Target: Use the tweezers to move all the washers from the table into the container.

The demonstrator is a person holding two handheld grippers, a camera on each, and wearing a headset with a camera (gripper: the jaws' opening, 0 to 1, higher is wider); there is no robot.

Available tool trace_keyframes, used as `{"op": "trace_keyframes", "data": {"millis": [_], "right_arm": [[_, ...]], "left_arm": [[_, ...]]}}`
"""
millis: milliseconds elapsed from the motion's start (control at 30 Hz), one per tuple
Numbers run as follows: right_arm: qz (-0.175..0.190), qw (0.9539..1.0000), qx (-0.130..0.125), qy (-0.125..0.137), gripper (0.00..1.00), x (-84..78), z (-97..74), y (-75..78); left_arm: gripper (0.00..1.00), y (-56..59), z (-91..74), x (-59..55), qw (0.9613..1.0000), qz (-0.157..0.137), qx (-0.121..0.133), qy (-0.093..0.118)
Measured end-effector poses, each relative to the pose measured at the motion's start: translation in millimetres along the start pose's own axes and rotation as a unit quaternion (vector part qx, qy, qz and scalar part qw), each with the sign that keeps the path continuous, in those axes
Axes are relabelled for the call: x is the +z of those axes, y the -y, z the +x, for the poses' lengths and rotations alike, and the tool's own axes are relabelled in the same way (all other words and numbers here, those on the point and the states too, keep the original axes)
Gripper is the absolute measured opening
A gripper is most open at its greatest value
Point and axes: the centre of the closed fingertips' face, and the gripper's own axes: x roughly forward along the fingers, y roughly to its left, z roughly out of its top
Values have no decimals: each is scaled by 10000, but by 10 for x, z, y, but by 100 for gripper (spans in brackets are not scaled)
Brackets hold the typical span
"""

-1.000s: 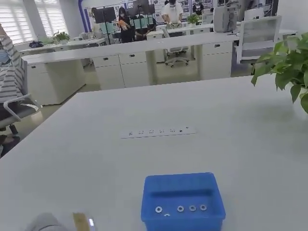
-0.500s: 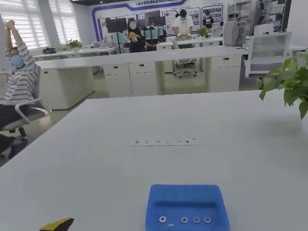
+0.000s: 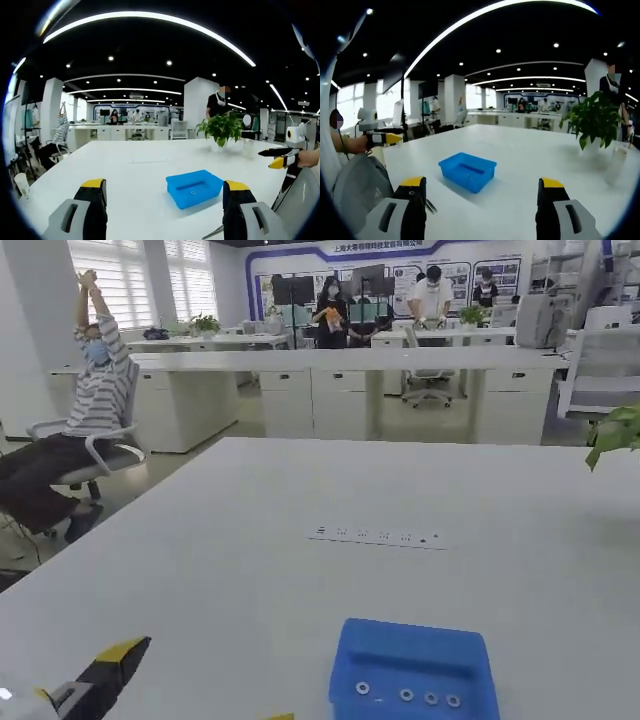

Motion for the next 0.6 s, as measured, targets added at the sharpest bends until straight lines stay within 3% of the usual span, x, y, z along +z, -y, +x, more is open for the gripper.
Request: {"op": "trace_keyframes", "data": {"millis": [133, 267, 600], "right_arm": [[9, 9996, -204, 195, 99, 64, -9, 85], [67, 9990, -239, 369, 99, 120, -19, 120], [175, 9978, -534, 362, 99, 116, -43, 202]], "left_arm": [[98, -30, -2, 15, 9999, -85, 41, 70], [99, -48, -6, 14, 9999, -65, 105, 93], [98, 37, 46, -114, 9995, -142, -171, -216]]}}
